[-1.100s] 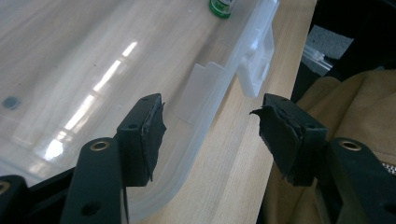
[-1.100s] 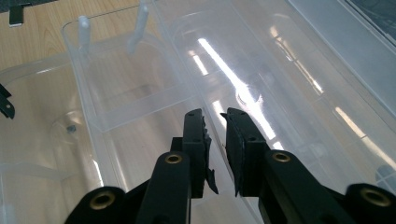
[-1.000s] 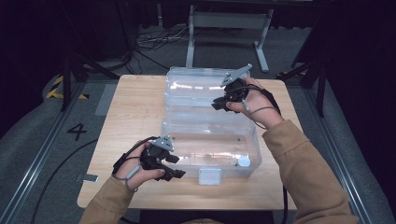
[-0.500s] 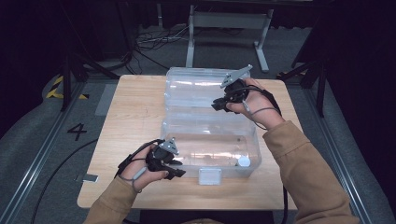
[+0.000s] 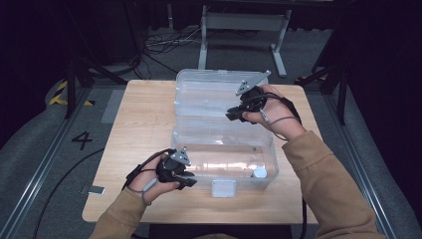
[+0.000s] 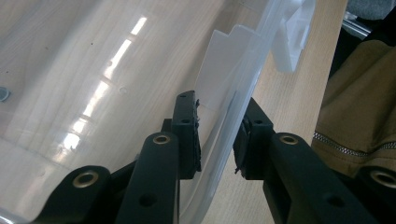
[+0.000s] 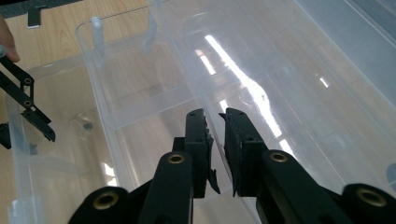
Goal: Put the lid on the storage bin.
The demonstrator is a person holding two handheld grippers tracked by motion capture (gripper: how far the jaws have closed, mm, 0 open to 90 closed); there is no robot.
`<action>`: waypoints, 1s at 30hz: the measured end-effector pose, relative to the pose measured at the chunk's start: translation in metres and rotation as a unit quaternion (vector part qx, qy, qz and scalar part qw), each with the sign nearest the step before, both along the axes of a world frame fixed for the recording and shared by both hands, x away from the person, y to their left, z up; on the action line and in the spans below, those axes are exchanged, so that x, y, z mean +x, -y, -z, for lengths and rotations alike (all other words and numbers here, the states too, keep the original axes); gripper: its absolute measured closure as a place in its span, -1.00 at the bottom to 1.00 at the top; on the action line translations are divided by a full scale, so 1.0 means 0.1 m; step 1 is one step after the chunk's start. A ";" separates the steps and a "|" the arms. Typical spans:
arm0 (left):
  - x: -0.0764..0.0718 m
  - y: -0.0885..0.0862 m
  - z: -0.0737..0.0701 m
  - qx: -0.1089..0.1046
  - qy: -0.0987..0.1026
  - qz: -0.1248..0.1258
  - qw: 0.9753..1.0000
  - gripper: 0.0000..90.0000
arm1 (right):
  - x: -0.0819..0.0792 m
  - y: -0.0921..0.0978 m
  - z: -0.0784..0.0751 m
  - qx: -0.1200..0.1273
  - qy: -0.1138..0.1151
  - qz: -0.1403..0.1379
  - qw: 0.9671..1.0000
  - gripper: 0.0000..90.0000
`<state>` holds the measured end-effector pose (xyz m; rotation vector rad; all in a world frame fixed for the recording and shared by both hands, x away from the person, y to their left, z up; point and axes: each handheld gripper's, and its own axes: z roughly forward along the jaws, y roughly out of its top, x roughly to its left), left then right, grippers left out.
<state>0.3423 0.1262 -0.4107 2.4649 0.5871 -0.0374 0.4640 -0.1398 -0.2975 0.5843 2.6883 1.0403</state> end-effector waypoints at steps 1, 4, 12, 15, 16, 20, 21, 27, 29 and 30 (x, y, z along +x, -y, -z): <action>0.00 0.00 0.00 -0.001 -0.001 -0.002 1.000 0.62 | -0.01 0.00 0.00 0.000 -0.001 0.000 1.000 0.78; 0.00 0.00 0.00 -0.001 0.000 -0.001 1.000 0.62 | -0.02 0.01 -0.01 0.000 -0.003 -0.002 1.000 0.78; 0.00 0.00 0.00 0.001 0.002 0.001 1.000 0.62 | -0.13 0.00 -0.04 -0.007 -0.002 -0.014 1.000 0.78; 0.00 0.00 0.00 0.001 0.002 0.000 1.000 0.62 | -0.16 0.00 -0.05 -0.010 0.000 -0.018 1.000 0.78; 0.00 0.00 0.00 -0.001 0.001 -0.002 1.000 0.62 | -0.18 0.00 -0.05 -0.013 0.001 -0.020 1.000 0.78; -0.01 0.00 0.00 0.003 -0.003 -0.007 1.000 0.61 | -0.22 0.00 -0.05 -0.013 0.003 -0.023 1.000 0.79; -0.01 0.00 0.01 0.003 -0.004 -0.010 1.000 0.61 | -0.23 0.00 -0.05 -0.014 0.004 -0.025 1.000 0.79; -0.01 0.00 0.01 0.003 -0.005 -0.010 1.000 0.61 | -0.28 0.02 -0.05 -0.014 0.006 -0.028 0.999 0.81; -0.01 0.00 0.01 0.003 -0.005 -0.010 1.000 0.61 | -0.30 0.02 -0.05 -0.015 0.007 -0.030 0.999 0.81; -0.01 0.00 0.01 0.003 -0.005 -0.010 1.000 0.61 | -0.30 0.02 -0.05 -0.015 0.007 -0.031 0.999 0.81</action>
